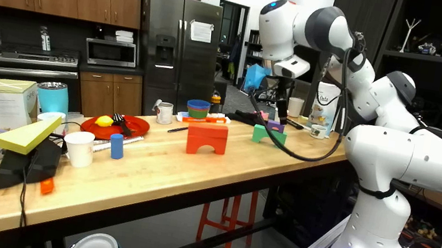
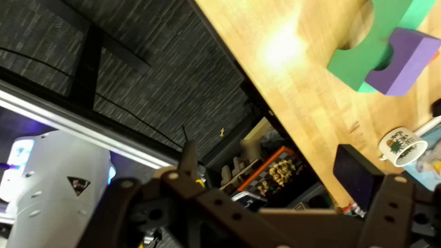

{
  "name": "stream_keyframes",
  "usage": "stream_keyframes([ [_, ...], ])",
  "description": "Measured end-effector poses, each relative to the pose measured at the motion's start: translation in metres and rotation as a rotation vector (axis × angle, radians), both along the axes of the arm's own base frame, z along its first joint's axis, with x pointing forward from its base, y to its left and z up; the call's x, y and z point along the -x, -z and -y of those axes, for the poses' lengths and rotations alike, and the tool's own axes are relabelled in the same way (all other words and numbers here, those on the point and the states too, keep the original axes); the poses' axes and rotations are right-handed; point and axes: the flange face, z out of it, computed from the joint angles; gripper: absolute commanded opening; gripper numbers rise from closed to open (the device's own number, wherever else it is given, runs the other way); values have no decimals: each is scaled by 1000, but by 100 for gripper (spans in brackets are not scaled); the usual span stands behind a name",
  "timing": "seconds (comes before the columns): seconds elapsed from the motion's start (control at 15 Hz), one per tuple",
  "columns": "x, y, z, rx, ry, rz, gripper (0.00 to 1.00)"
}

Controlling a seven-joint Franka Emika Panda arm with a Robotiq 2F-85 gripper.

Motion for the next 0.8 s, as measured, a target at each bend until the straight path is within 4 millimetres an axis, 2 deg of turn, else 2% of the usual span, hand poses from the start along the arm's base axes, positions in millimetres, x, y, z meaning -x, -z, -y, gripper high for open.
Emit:
stream_keyframes([
  [0.27, 9, 23, -39, 3, -91, 184, 100],
  [0.4, 11, 37, -51, -28, -123, 285, 100],
  [0.53, 15, 48, -52, -40, -137, 328, 100],
  [0.8, 17, 50, -48, -43, -132, 337, 100],
])
